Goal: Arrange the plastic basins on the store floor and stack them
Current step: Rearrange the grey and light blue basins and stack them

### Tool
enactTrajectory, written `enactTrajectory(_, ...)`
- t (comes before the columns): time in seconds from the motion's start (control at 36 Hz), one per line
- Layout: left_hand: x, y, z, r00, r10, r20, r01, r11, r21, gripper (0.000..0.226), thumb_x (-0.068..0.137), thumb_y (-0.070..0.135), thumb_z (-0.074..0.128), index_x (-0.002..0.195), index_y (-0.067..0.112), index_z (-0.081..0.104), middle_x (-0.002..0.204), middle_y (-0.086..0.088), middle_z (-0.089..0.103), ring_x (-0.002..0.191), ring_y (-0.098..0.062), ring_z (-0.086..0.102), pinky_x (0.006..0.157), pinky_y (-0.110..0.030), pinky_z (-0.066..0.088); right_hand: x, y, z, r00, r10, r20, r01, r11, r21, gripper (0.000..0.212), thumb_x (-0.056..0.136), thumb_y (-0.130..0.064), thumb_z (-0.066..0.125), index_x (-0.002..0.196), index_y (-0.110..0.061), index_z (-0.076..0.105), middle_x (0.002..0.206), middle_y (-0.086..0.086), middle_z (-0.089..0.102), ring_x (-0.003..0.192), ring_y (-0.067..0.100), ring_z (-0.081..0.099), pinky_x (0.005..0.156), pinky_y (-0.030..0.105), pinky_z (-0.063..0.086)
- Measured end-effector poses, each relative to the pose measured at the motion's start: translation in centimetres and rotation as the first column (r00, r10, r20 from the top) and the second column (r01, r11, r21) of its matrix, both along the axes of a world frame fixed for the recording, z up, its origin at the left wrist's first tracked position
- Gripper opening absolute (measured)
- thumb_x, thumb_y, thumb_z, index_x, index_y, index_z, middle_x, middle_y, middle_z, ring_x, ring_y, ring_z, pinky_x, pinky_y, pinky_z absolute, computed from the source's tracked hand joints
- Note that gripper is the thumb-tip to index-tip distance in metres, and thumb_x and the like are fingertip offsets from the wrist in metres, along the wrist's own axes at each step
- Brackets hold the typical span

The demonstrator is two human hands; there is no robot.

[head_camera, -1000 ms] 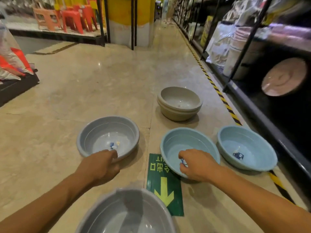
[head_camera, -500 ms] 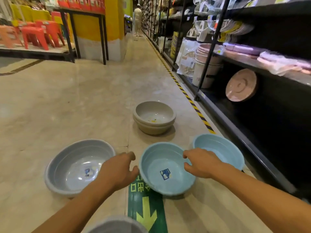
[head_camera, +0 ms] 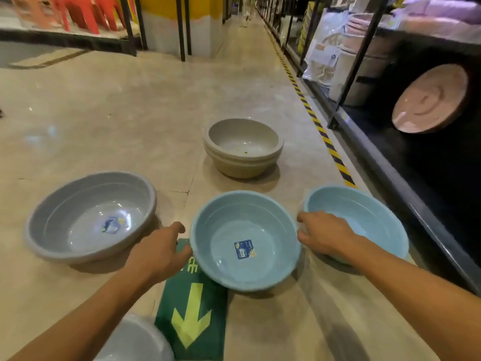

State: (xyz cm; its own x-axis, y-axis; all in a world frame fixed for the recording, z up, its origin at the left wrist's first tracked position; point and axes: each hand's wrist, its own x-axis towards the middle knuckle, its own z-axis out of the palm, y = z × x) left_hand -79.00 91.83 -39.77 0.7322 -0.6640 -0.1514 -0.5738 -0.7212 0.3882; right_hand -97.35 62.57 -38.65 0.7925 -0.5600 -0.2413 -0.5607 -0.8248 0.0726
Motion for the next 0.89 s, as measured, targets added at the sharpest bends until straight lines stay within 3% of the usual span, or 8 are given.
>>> enactTrajectory(0.14, 0.7, -1.9, -1.2, 0.997, 0.078, 0.02, -0.078, 0.997, 0.007, 0.05, 0.094, 0.044, 0.052, 0.137, 0.021, 0.046, 0.098, 0.0, 0.07, 0.085, -0.017, 0.066, 0.084, -0.04, 0.057, 1.9, -3.3, -2.9, 0.999, 0.017, 0.033, -0.019, 0.998, 0.059, 0.048, 0.099, -0.046, 0.046, 0.141, -0.023, 0.046, 0.131, 0.007, 0.063, 0.111, 0.03, 0.062, 0.081, 0.042, 0.049)
enactTrajectory(0.33, 0.8, -5.1, -6.0, 0.97, 0.245, 0.009, -0.245, 0.969, 0.044, 0.057, 0.094, 0.049, 0.05, 0.144, 0.025, 0.04, 0.126, -0.004, 0.064, 0.109, -0.025, 0.063, 0.087, -0.038, 0.049, 4.9, -8.9, -8.6, 0.989, -0.032, 0.143, 0.002, 0.978, 0.208, 0.046, 0.101, -0.041, 0.047, 0.14, -0.016, 0.044, 0.12, 0.013, 0.066, 0.1, 0.033, 0.063, 0.084, 0.043, 0.054)
enactTrajectory(0.44, -0.2, -5.9, -9.0, 0.911, 0.398, -0.107, -0.402, 0.916, -0.014, 0.051, 0.095, 0.041, 0.052, 0.14, 0.019, 0.038, 0.129, -0.011, 0.06, 0.109, -0.029, 0.06, 0.088, -0.04, 0.049, 5.6, -10.7, -11.7, 0.985, -0.028, 0.167, -0.025, 0.95, 0.311, 0.042, 0.104, -0.032, 0.044, 0.142, -0.016, 0.039, 0.097, 0.006, 0.061, 0.079, 0.025, 0.056, 0.072, 0.038, 0.049)
enactTrajectory(0.53, -0.8, -6.6, -10.4, 0.864, 0.469, -0.182, -0.483, 0.874, -0.045, 0.054, 0.1, 0.039, 0.047, 0.148, 0.018, 0.033, 0.124, -0.01, 0.061, 0.101, -0.026, 0.059, 0.086, -0.037, 0.046, 5.8, -11.3, -12.8, 0.979, 0.0, 0.204, -0.083, 0.914, 0.396, 0.052, 0.106, -0.035, 0.041, 0.153, -0.023, 0.022, 0.101, 0.003, 0.064, 0.082, 0.023, 0.061, 0.076, 0.037, 0.054)
enactTrajectory(0.61, -1.5, -6.8, -11.5, 0.872, 0.441, -0.214, -0.477, 0.864, -0.163, 0.045, 0.101, 0.033, 0.047, 0.145, 0.03, 0.037, 0.106, 0.002, 0.065, 0.079, -0.008, 0.06, 0.072, -0.031, 0.043, 5.8, -11.2, -13.7, 0.966, 0.017, 0.259, -0.141, 0.871, 0.471, 0.056, 0.107, -0.036, 0.042, 0.156, -0.03, 0.015, 0.11, -0.002, 0.063, 0.088, 0.017, 0.063, 0.08, 0.034, 0.056)
enactTrajectory(0.72, -3.1, -6.9, -12.5, 0.842, 0.493, -0.222, -0.539, 0.79, -0.291, 0.041, 0.1, 0.023, 0.051, 0.14, 0.027, 0.048, 0.097, 0.007, 0.063, 0.078, -0.002, 0.059, 0.065, -0.021, 0.043, 5.2, -10.9, -13.9, 0.942, 0.033, 0.334, -0.199, 0.858, 0.474, 0.051, 0.106, -0.034, 0.045, 0.152, -0.035, 0.022, 0.116, -0.003, 0.064, 0.095, 0.014, 0.065, 0.083, 0.037, 0.06)
enactTrajectory(0.81, -2.8, -6.6, -11.6, 0.779, 0.558, -0.286, -0.626, 0.68, -0.381, 0.039, 0.1, 0.024, 0.051, 0.139, 0.025, 0.052, 0.094, 0.005, 0.067, 0.079, -0.012, 0.065, 0.068, -0.032, 0.05, 5.3, -10.1, -12.8, 0.917, -0.015, 0.399, -0.204, 0.84, 0.502, 0.046, 0.105, -0.031, 0.048, 0.149, -0.031, 0.034, 0.118, -0.002, 0.065, 0.102, 0.021, 0.066, 0.086, 0.039, 0.058)
enactTrajectory(0.89, -2.5, -5.7, -9.9, 0.782, 0.55, -0.292, -0.617, 0.621, -0.483, 0.035, 0.099, 0.026, 0.052, 0.134, 0.028, 0.054, 0.091, 0.004, 0.066, 0.076, -0.013, 0.066, 0.063, -0.027, 0.052, 5.4, -9.7, -11.3, 0.871, -0.074, 0.485, -0.209, 0.839, 0.503, 0.045, 0.102, -0.027, 0.052, 0.145, -0.032, 0.042, 0.112, 0.0, 0.068, 0.098, 0.026, 0.067, 0.086, 0.045, 0.056)
